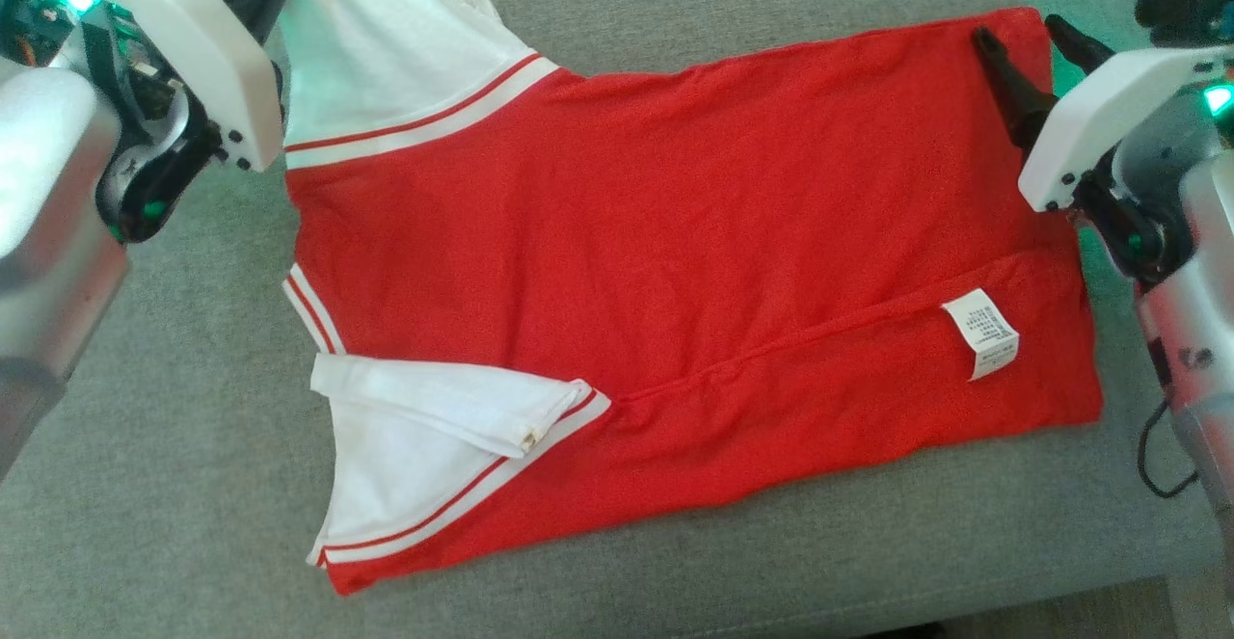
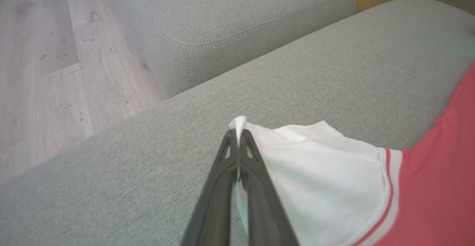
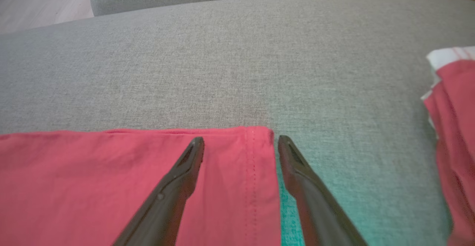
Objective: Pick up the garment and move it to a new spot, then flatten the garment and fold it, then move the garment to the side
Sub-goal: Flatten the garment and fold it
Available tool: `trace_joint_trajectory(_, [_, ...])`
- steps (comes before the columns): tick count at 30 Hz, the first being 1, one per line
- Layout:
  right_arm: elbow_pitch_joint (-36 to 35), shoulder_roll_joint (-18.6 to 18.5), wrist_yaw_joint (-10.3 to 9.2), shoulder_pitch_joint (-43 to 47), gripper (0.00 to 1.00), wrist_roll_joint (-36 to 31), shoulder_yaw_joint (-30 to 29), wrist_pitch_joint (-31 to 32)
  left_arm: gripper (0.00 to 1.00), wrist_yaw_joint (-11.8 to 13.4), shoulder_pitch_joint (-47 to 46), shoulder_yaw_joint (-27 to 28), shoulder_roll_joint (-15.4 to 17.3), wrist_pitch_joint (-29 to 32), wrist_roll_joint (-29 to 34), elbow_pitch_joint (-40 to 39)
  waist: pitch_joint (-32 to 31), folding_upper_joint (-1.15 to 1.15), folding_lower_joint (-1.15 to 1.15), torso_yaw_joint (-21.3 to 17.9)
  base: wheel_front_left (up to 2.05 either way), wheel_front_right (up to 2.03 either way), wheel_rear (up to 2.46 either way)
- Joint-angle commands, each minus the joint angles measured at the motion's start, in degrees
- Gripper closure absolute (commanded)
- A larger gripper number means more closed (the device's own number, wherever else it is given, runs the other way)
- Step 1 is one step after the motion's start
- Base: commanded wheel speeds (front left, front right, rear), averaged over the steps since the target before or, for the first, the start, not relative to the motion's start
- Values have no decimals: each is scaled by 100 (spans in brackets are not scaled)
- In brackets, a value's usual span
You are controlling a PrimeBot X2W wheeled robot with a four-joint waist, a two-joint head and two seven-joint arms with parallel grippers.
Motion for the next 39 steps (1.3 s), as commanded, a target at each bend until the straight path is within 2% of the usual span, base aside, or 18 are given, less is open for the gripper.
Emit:
trace_joint_trajectory(1, [-58,-15,-5,-98,0,-42,66,-20,100,10,-350,188,288,-62,-43,-127,-2,0,0,21,0,0,0])
trace_joint_trajectory(13, [566,-35,-5,-512,0,-32,487,-261,100,10,-453,-192,306,-295,-331,-19,-66,0,0,67,0,0,0])
trace_joint_trajectory(16, [650,-55,-5,-578,16,-14,557,-314,100,10,-488,-274,295,-339,-379,26,-70,0,0,79,0,0,0])
trace_joint_trajectory(17, [674,-63,-5,-599,31,-11,578,-332,100,10,-500,-301,293,-355,-393,40,-70,0,0,85,0,0,0])
trace_joint_trajectory(18, [699,-69,-5,-618,50,-2,597,-344,100,10,-512,-331,292,-369,-407,50,-68,0,0,93,0,0,0])
trace_joint_trajectory(20, [758,-88,-5,-657,63,6,630,-366,100,10,-536,-388,294,-397,-439,70,-63,0,0,111,0,0,0])
trace_joint_trajectory(23, [850,-92,-5,-699,100,28,685,-361,100,10,-565,-467,302,-434,-493,103,-56,0,0,134,0,0,0])
trace_joint_trajectory(30, [964,-101,-5,-824,100,-2,687,-630,100,10,-660,-613,358,-740,-485,166,-88,0,0,145,0,0,0])
trace_joint_trajectory(39, [1181,-166,-5,-1135,100,-70,271,-1345,100,19,-1009,-461,235,-1959,-112,438,-163,0,0,140,0,0,0])
